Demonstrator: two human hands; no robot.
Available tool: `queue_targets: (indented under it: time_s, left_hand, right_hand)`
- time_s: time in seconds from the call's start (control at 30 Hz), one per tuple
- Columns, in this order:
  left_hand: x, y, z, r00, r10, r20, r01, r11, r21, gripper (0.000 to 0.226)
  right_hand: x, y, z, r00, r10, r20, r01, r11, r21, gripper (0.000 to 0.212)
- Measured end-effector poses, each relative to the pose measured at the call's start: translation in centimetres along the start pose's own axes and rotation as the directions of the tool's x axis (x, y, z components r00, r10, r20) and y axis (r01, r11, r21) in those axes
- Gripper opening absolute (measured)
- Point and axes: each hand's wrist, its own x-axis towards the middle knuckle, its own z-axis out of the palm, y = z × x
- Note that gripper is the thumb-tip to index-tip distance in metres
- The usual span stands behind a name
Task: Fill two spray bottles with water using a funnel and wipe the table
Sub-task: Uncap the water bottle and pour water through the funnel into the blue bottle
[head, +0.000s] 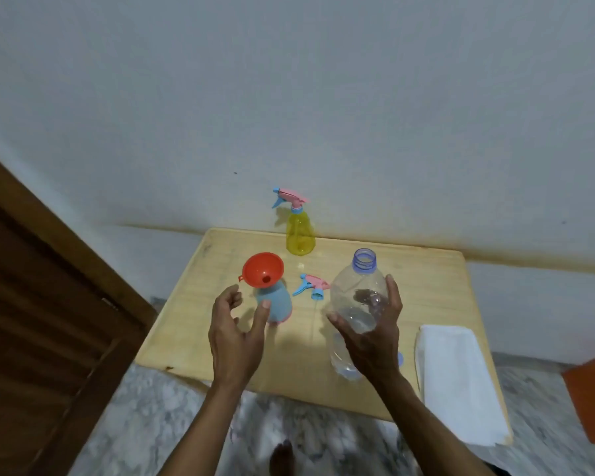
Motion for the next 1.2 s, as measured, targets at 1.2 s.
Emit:
queue_targets:
  time_s: [1.2]
  left_hand:
    - [10.7, -5.7, 1.9, 0.881, 0.011, 0.474, 0.109, 0.968, -0.225, 0.089]
  right_hand:
    - [12.1, -6.6, 1.0, 0.662, 0.208, 0.720, 0.392, 0.723, -0.569, 0.099]
